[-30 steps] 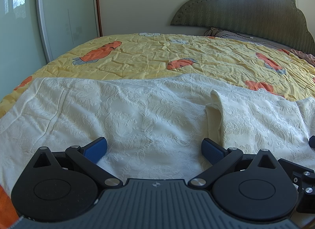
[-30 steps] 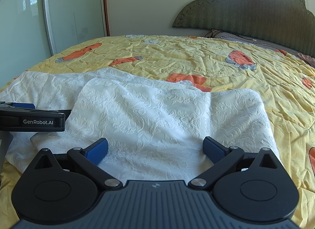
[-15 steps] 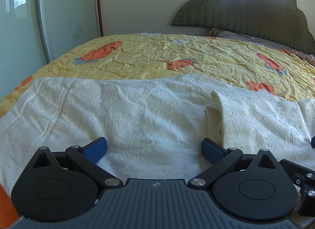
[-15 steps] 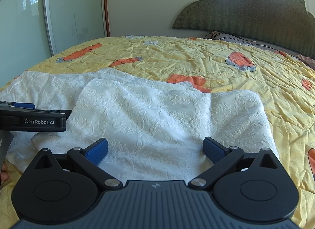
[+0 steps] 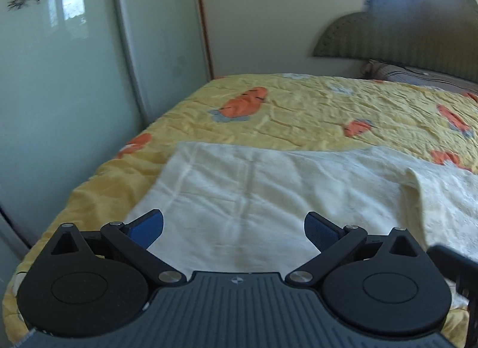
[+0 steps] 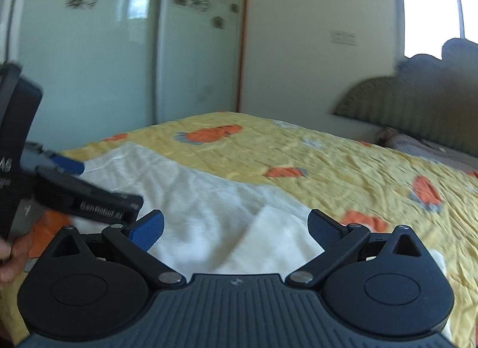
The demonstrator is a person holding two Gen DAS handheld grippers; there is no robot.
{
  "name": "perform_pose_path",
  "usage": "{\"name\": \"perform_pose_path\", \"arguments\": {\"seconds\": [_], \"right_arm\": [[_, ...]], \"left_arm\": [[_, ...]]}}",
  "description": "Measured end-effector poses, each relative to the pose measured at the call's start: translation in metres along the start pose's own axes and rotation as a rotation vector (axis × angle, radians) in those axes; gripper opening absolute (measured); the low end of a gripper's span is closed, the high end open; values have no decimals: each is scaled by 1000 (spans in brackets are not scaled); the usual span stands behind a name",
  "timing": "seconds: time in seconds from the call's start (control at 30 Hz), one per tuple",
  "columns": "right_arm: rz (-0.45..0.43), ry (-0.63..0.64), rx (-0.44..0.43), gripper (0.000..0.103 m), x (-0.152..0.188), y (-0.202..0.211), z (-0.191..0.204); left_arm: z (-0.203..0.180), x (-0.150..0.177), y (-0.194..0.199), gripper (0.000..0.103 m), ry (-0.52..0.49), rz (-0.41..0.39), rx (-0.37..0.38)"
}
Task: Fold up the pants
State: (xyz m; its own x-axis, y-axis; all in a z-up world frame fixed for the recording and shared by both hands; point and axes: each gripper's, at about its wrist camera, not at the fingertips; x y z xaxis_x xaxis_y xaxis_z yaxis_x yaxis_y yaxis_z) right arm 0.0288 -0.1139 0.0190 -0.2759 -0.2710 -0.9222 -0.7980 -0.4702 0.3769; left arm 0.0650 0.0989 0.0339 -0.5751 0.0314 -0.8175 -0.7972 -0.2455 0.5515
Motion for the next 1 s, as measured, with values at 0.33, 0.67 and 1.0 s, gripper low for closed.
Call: {"name": "perform_pose_path", "arguments": {"seconds": [0.33, 0.67, 1.0], "right_arm": [[19, 643, -78, 77, 6, -53, 143], [69, 866, -50, 52, 22, -70, 181], [31, 416, -194, 15, -33, -59, 123]], "left_arm": [[114, -2, -28, 98, 356, 239, 120], [124, 22, -64, 100, 627, 390, 384], [127, 12, -85, 99, 793, 324, 627]]}}
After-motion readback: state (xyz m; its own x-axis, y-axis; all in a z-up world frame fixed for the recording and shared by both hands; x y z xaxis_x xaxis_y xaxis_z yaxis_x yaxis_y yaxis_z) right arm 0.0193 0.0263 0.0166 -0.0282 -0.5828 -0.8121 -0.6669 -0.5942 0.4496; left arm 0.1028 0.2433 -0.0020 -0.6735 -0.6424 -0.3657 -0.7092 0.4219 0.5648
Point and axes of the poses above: each gripper's, at about its wrist camera, not at the fingertips, and y roughly against the way its jaws point, z to its left, x to its underside, and after that the axes turned 2 degrees about -x, right-handed
